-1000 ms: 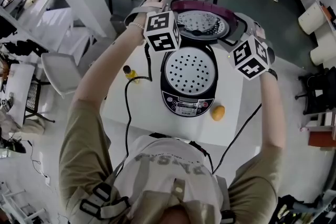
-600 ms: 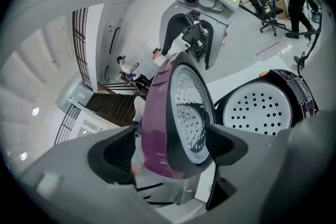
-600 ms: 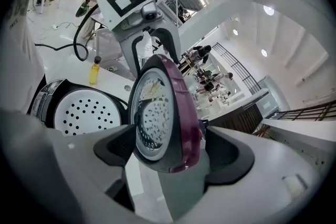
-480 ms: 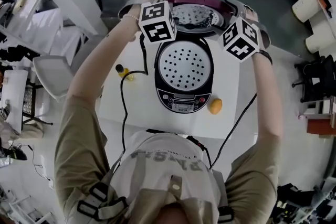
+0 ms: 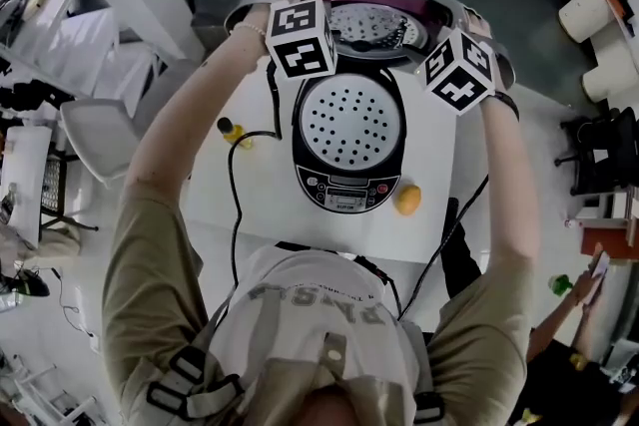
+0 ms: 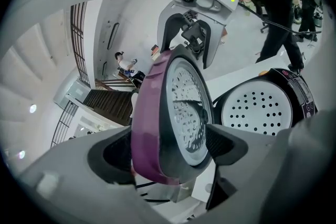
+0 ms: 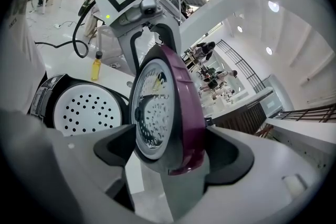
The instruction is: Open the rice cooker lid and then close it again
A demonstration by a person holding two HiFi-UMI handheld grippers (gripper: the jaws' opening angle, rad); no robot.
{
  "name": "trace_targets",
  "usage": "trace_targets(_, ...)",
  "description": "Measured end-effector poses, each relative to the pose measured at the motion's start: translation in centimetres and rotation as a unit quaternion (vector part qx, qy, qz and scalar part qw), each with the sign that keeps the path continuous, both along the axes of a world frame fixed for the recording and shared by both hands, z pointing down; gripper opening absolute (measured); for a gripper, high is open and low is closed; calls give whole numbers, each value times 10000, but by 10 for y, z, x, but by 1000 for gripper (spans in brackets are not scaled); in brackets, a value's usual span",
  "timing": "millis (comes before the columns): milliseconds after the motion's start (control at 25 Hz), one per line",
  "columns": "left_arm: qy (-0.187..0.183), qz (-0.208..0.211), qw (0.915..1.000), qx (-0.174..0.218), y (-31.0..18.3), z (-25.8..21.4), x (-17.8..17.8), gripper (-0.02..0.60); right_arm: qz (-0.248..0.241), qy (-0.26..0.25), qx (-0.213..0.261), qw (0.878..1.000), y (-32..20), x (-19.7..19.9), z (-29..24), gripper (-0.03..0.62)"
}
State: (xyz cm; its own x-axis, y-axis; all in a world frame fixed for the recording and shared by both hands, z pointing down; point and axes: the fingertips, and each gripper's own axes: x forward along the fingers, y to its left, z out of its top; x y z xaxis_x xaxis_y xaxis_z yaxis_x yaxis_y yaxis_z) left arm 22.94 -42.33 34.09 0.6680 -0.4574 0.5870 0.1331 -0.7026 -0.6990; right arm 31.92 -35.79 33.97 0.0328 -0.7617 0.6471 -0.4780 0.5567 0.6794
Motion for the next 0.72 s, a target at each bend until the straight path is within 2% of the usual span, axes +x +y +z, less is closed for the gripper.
trace_targets(360, -63, -9, 9999, 103, 11, 0, -7, 433, -109, 208, -29, 9997, 13, -4, 1, 396)
trace_targets(720, -227, 58, 9996, 130, 33, 4, -20, 433, -226, 209, -85, 9995, 37, -14, 4, 396)
